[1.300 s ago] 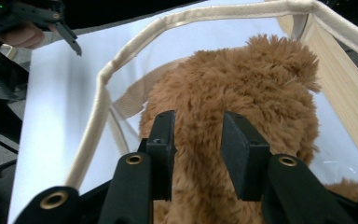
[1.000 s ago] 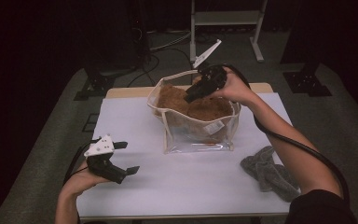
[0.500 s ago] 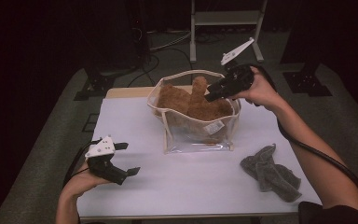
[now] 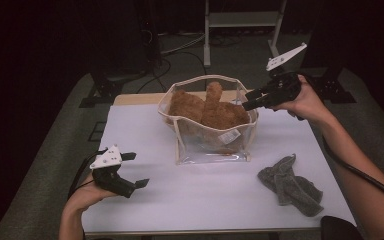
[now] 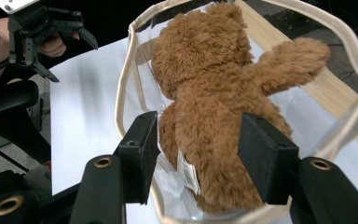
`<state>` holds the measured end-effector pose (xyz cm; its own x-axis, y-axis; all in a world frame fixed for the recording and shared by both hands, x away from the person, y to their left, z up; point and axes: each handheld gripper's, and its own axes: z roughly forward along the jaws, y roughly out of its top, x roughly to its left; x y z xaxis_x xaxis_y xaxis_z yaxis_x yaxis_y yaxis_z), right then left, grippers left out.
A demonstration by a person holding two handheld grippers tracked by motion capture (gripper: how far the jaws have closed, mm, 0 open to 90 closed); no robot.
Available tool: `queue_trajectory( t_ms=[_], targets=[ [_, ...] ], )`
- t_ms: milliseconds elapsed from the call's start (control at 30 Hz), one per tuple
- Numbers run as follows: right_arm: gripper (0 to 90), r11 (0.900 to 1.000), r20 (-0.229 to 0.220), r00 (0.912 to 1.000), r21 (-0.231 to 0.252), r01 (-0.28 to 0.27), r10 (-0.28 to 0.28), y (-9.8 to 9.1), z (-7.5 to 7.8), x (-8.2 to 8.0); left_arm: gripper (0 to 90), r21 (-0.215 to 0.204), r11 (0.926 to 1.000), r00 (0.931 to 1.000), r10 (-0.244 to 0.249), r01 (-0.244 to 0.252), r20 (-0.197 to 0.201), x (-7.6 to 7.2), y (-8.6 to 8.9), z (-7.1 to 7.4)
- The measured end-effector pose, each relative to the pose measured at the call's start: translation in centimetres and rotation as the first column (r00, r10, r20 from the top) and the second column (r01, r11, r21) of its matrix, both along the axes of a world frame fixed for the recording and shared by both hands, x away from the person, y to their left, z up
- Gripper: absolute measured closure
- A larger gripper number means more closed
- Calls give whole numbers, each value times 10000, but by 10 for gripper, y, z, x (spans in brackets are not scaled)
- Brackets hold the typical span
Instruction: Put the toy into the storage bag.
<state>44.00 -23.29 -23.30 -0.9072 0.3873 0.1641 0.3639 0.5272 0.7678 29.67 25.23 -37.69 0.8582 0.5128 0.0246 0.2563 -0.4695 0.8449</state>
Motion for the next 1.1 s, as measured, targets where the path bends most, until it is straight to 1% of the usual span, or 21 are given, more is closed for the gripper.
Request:
queue_trajectory(
  t_ms=[67, 367, 433, 500, 667, 833, 1100],
  targets=[
    [463, 10000, 29, 10000, 33, 21, -21, -2, 0, -1, 12, 8, 10000, 10000, 12, -12, -12, 0, 0, 0],
    [454, 9993, -2, 9993, 136, 362, -362, -26, -3, -12, 12, -78, 9999, 9999, 145, -145, 37, 0, 2, 0],
    [451, 9984, -39, 9986, 200, 520, -519, -34, -6, -14, 12, -73, 9998, 9999, 160, -160, 19, 0, 2, 0],
    [450, 9981, -62, 9984, 243, 572, -571, -36, -7, -15, 12, -51, 9998, 9998, 176, -176, -3, 0, 2, -1],
    [439, 9959, -211, 9968, 443, 783, -774, -49, -17, -19, 12, -107, 9997, 9998, 214, -214, -11, 0, 4, -1],
    [433, 9942, -292, 9958, 618, 884, -867, -55, -21, -22, 12, -85, 9997, 9997, 225, -225, -37, 0, 5, -1],
    [426, 9920, -366, 9943, 744, 1023, -998, -64, -29, -27, 12, -34, 9998, 9998, 212, -213, -70, 1, 5, -3]
  ],
)
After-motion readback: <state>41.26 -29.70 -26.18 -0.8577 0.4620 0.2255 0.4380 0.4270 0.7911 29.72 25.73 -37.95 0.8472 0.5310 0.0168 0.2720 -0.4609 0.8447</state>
